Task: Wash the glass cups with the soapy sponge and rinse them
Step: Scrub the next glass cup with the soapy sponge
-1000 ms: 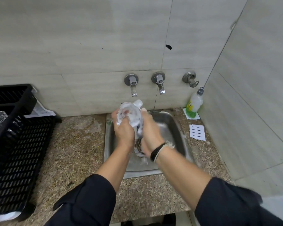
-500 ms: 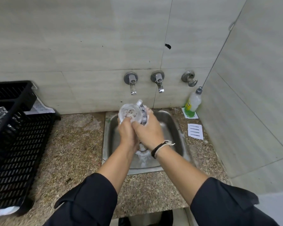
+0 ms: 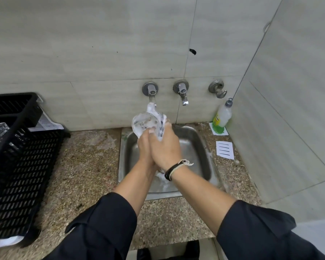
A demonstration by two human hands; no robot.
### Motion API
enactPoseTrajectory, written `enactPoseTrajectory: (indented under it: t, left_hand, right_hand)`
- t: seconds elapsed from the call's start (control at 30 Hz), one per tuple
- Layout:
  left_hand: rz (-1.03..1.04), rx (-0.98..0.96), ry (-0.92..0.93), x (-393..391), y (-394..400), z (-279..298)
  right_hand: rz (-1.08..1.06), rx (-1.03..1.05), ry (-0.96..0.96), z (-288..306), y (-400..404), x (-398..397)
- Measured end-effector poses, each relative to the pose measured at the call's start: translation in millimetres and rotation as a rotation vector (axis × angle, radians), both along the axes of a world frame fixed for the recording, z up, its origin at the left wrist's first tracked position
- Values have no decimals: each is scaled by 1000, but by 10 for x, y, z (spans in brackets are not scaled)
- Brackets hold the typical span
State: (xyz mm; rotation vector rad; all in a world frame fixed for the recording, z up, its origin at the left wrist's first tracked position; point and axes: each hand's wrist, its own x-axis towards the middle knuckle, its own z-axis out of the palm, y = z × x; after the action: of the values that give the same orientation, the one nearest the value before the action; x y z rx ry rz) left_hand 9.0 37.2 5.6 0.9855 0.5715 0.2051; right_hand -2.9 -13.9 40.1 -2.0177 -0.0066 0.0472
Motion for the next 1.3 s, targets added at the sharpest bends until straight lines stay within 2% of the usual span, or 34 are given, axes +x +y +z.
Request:
enactPoseTrajectory:
  t: [0.07, 0.1, 0.17, 0.23, 0.3, 0.33, 0.37, 0.47, 0.5, 0.63, 0.73, 0.8, 0.87, 1.03, 1.17, 1.23, 1.3]
  left_hand:
    - [-6, -85, -12, -5, -40, -31]
    - [-54, -65, -17, -12, -53, -86]
    - [-173, 162, -23, -44, 38, -163]
    - [-214, 496, -80, -58, 224, -135]
    - [-283, 790, -145, 2, 384, -79]
    - [-306, 837, -134, 29, 390, -28]
    - [-275, 826, -117, 48, 365, 21]
    - [-33, 403, -27, 109, 322, 57]
    - [8, 319, -26, 119, 306, 25]
    - [-67, 254, 17, 37, 121, 21]
    - [118, 97, 12, 48, 140, 75]
    - [133, 48, 20, 90, 154, 83]
    - [65, 61, 3, 70, 85, 73]
    - [44, 31, 8, 61, 54, 134]
    - [-77, 20, 32, 27, -23, 24]
    - [-97, 170, -9, -56, 65, -47]
    - [-117, 458, -52, -68, 217, -32]
  right_hand:
    - [-7, -59, -49, 53, -96, 131]
    - [-2, -95, -68, 86, -173, 237]
    - [56, -226, -130, 141, -309, 379]
    - [155, -388, -258, 146, -369, 379]
    - [251, -459, -343, 113, -374, 400]
    - [278, -465, -360, 104, -357, 419]
    - [266, -442, -339, 100, -339, 408]
    - [133, -248, -185, 78, -279, 256]
    - [88, -188, -122, 68, -266, 204]
    - [9, -72, 6, 94, -225, 296]
    - [26, -77, 4, 79, -126, 132]
    - [10, -58, 32, 39, -65, 70]
    - [-57, 2, 80, 21, -55, 182]
    - [-100, 119, 135, 36, -25, 144]
    - [-72, 30, 82, 101, -213, 350]
    - [5, -67, 2, 165, -305, 361]
    - [98, -187, -85, 175, -363, 363]
